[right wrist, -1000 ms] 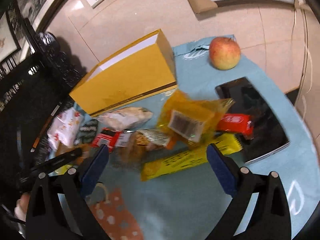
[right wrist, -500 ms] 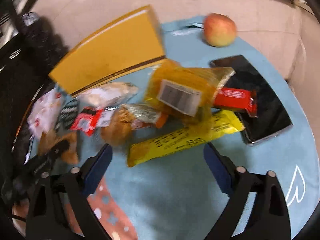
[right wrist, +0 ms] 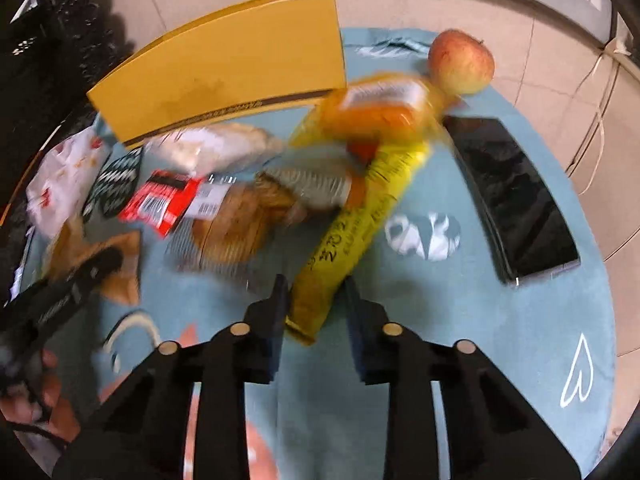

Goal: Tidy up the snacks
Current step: 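Grasp the brown triangular snack with the left tool while the right tool grasps the yellow bar pack, then carry both snacks into the yellow box and open both tools to release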

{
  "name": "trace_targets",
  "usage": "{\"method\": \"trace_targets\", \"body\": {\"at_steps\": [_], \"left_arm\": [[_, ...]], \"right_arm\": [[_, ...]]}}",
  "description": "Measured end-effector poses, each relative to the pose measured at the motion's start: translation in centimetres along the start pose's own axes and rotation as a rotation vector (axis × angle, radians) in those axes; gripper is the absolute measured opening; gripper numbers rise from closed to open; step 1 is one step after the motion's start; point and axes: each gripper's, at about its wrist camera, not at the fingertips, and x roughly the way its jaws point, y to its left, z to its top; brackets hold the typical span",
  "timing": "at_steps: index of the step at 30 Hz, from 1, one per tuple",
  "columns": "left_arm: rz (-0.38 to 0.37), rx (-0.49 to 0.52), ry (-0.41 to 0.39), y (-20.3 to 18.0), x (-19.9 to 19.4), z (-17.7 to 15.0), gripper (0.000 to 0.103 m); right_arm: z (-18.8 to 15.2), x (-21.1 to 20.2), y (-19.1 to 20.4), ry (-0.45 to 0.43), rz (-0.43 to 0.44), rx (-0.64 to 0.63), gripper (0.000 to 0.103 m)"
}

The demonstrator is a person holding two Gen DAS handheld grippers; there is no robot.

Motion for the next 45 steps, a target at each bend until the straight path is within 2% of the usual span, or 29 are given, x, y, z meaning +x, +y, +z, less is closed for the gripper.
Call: {"method": "trace_targets", "body": {"at_steps": [4, 5, 7, 9, 12, 13, 14, 15, 16, 23, 26, 31, 37, 41, 45], "left_arm": [[-0.007, -0.003, 0.003, -0.1, 0.0, 0.0, 0.038], [-0.011, -0.001, 0.004, -0.2, -0.1, 0.0, 0.038], [-0.016, 0.003, 0.005, -0.4, -0.1, -0.1, 0.039], [-0.018, 0.007, 0.007, -0.5, 0.0, -0.1, 0.039], [-0.02, 0.008, 0.006, -0.5, 0.0, 0.0, 0.039], [-0.022, 0.009, 0.006, -0.5, 0.1, 0.0, 0.039], [-0.028, 0.012, 0.006, -0.6, 0.2, 0.0, 0.038], [-0.031, 0.016, 0.006, -0.6, 0.3, 0.0, 0.038], [-0.031, 0.018, 0.006, -0.6, 0.4, 0.0, 0.038], [-0.056, 0.011, -0.005, -0.7, -0.1, 0.1, 0.038], [-0.053, -0.001, -0.015, -0.9, -1.2, 0.1, 0.038], [-0.07, 0.021, -0.063, -2.3, -5.1, 1.0, 0.038], [-0.057, 0.05, -0.135, -4.3, -9.5, 4.5, 0.038], [0.036, 0.043, -0.191, -5.7, -10.2, 9.7, 0.038], [0.046, 0.026, -0.23, -5.9, -9.9, 14.2, 0.038]], "right_arm": [[-1.0, -0.9, -1.7, 0.053, 0.077, 0.054, 0.028], [-1.0, -1.2, -1.7, 0.05, 0.068, 0.059, 0.031], [-0.5, -1.1, -1.6, 0.035, 0.023, 0.068, 0.048], [0.4, -0.7, -1.3, 0.021, 0.003, 0.087, 0.057], [2.0, 0.7, -0.3, -0.004, -0.064, 0.026, 0.057], [2.3, 1.5, 0.2, 0.006, -0.106, -0.007, 0.046], [2.3, 1.8, 0.7, -0.004, -0.15, -0.049, 0.04], [2.2, 1.8, 1.1, -0.002, -0.17, -0.081, 0.022], [2.1, 1.6, 1.1, -0.002, -0.16, -0.084, 0.02], [0.5, -2.6, -2.1, -0.033, 0.029, 0.056, 0.02], [0.3, -4.9, -2.4, -0.068, 0.089, 0.065, 0.02], [1.7, -8.9, -1.3, -0.182, 0.184, 0.023, 0.02], [4.9, -11.8, 1.9, -0.267, 0.222, -0.116, 0.02], [9.1, -13.4, 4.0, -0.358, 0.195, -0.184, 0.02], [12.7, -12.7, 5.4, -0.407, 0.168, -0.238, 0.02]]}}
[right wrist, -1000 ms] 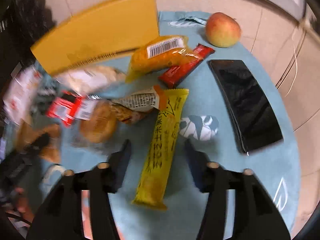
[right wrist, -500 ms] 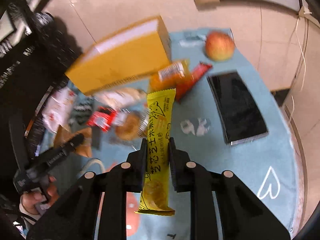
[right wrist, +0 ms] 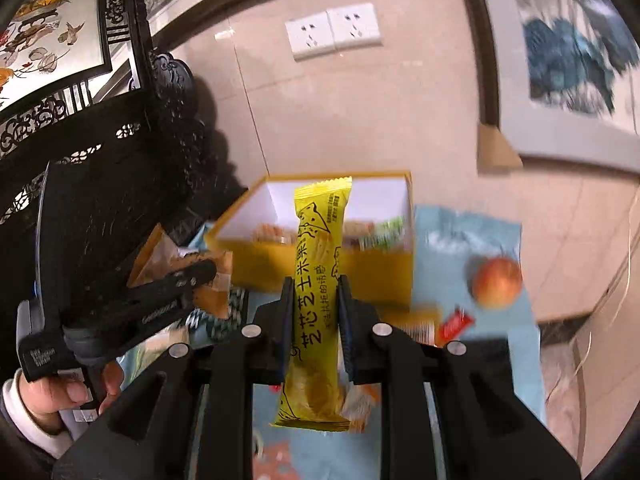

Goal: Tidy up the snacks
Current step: 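Carry both snacks into the yellow box and open both tools to release, then move both tools back over the snack pile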

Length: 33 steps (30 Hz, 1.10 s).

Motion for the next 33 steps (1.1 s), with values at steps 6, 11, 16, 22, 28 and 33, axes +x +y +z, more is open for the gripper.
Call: {"method": "trace_targets", "body": {"at_steps": [6, 11, 16, 22, 28, 33], "left_arm": [[-0.041, -0.036, -0.016, 0.3, 4.5, 3.2, 0.038], [-0.04, -0.065, -0.028, 0.7, 10.0, 5.1, 0.039], [0.005, -0.119, -0.078, 0.8, 12.9, 5.1, 0.098], [0.002, -0.042, -0.072, 0.4, 10.6, 4.6, 0.098], [0.007, -0.017, -0.077, 0.4, 5.0, 2.7, 0.098], [-0.007, -0.015, -0.04, 0.4, 2.2, -1.1, 0.099]], "right_arm": [[2.7, 4.4, -1.3, -0.093, -0.048, -0.058, 0.02], [3.4, 11.4, -0.7, -0.103, -0.129, -0.183, 0.02], [2.0, 15.7, 0.1, -0.1, -0.259, -0.308, 0.06], [1.7, 12.2, -1.6, -0.121, -0.195, -0.211, 0.06], [0.0, 6.9, -2.1, -0.111, -0.148, -0.153, 0.064], [-3.1, 3.8, -2.2, -0.035, -0.125, -0.104, 0.067]]}}
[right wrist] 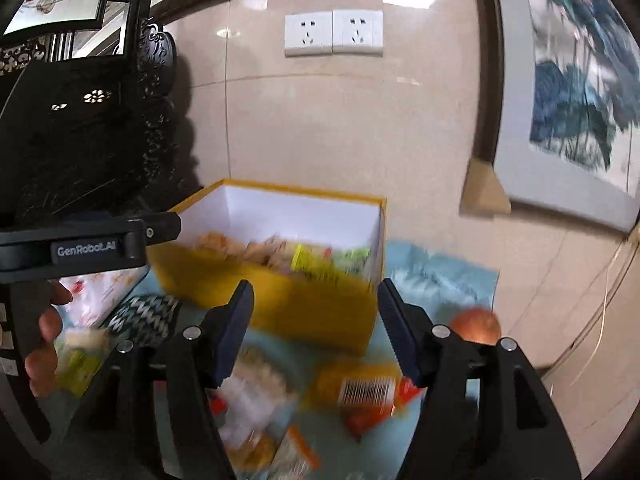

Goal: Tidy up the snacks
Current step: 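Move both tools back over the snack pile, then grasp the red snack bag with the left tool while the right tool grasps the striped green-white bag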

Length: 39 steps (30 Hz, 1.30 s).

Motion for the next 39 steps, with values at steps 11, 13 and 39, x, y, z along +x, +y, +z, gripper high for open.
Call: {"method": "trace_targets", "body": {"at_steps": [11, 13, 39], "left_arm": [[0.007, 0.038, 0.181, 0.6, 2.4, -9.9, 0.099], [0.023, 0.035, 0.203, 0.9, 3.4, -10.6, 0.099], [-0.008, -0.003, 0.172, 3.3, 9.3, -11.5, 0.04]], "right_arm": [[-8.3, -1.9, -2.3, 0.107, 0.032, 0.248, 0.092], [-9.8, -1.4, -3.4, 0.12, 0.063, 0.343, 0.093], [-12.8, 3.1, -2.2, 0.272, 0.061, 0.34, 0.093]]}}
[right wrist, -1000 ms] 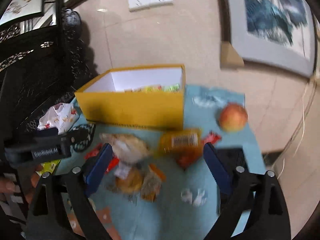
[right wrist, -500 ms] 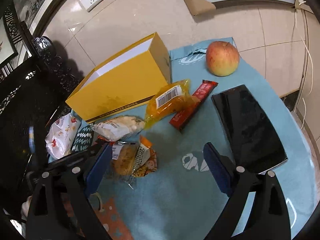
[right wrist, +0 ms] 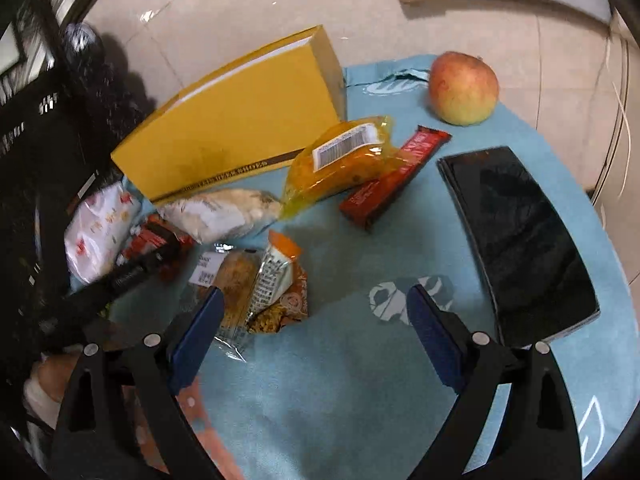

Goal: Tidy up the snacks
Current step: 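Grasp the red snack bag with the left tool while the right tool grasps the striped green-white bag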

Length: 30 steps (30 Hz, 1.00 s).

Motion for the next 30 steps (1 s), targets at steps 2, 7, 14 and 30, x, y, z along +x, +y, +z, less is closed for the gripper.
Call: {"method": "trace_targets", "body": {"at_steps": [2, 7, 14, 30], "left_arm": [[-0.006, 0.002, 0.001, -0.1, -0.2, 0.1, 0.041], [0.001, 0.008, 0.009, -0.2, -0.2, -0.1, 0.041], [-0.003, -0.013, 0.022, 0.3, 0.1, -0.2, 0.041], [-0.011, 0.027, -0.049, -1.6, -7.0, 0.1, 0.041]], "right_arm": [[0.3, 0.3, 0.8, -0.007, -0.037, -0.023, 0.091], [1.2, 3.6, 1.5, 0.105, -0.051, -0.021, 0.045], [0.5, 3.3, 2.7, 0.083, -0.12, -0.117, 0.027], [3.0, -4.9, 1.5, -0.074, 0.03, -0.085, 0.027]]}}
